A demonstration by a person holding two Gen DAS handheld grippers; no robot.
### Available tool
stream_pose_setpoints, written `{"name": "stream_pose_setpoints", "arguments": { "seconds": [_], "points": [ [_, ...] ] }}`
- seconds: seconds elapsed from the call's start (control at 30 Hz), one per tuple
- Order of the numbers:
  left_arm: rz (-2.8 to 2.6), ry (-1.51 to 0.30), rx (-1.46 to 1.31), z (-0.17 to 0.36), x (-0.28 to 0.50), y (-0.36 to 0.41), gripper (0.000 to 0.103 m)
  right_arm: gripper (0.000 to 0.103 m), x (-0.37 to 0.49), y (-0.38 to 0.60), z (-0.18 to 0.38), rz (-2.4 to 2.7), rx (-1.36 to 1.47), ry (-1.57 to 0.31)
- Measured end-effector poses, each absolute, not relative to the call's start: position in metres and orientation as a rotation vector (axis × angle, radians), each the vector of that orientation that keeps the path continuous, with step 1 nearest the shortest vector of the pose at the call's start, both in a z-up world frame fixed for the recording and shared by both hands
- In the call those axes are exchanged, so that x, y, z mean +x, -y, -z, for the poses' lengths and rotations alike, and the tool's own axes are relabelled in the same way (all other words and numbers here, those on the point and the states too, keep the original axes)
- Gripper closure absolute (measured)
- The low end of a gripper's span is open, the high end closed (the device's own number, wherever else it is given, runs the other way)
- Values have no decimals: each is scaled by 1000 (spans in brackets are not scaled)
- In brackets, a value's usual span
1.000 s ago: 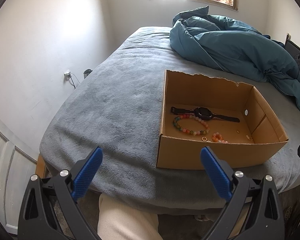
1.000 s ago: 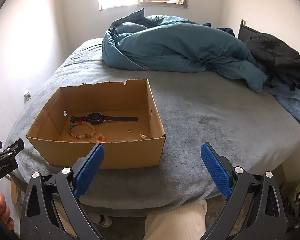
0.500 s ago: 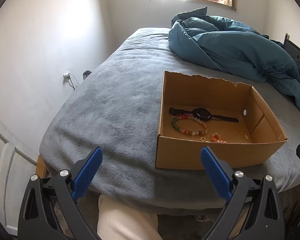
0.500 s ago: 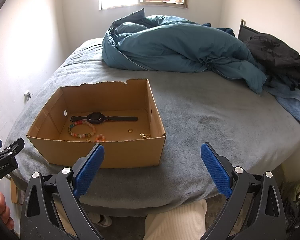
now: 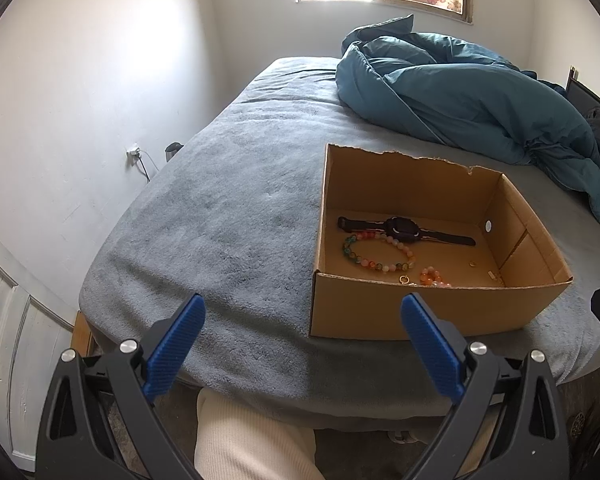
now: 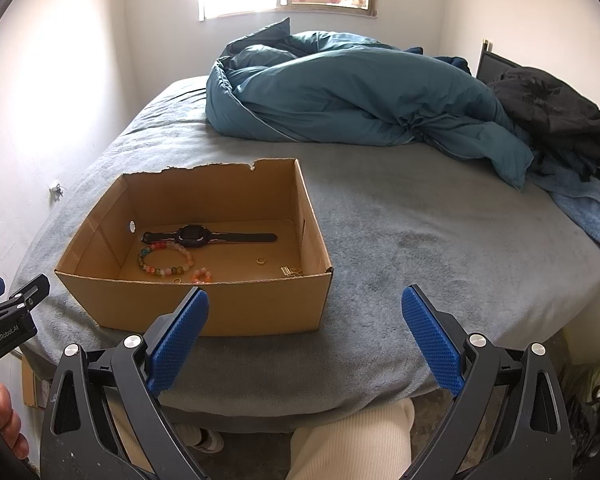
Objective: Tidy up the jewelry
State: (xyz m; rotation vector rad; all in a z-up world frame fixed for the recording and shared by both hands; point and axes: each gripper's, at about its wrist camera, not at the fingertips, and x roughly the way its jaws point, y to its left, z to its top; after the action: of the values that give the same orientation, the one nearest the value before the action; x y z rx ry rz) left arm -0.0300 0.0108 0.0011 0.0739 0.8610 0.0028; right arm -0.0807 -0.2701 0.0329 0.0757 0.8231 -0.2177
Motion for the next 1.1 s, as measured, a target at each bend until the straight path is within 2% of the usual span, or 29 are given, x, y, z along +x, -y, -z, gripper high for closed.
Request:
{"name": "stream_pose_setpoints", "arguments": {
  "seconds": [1.1],
  "points": [
    [5, -861, 76, -6, -32, -7, 7, 10, -80, 269, -34, 210, 76, -826]
  ]
}}
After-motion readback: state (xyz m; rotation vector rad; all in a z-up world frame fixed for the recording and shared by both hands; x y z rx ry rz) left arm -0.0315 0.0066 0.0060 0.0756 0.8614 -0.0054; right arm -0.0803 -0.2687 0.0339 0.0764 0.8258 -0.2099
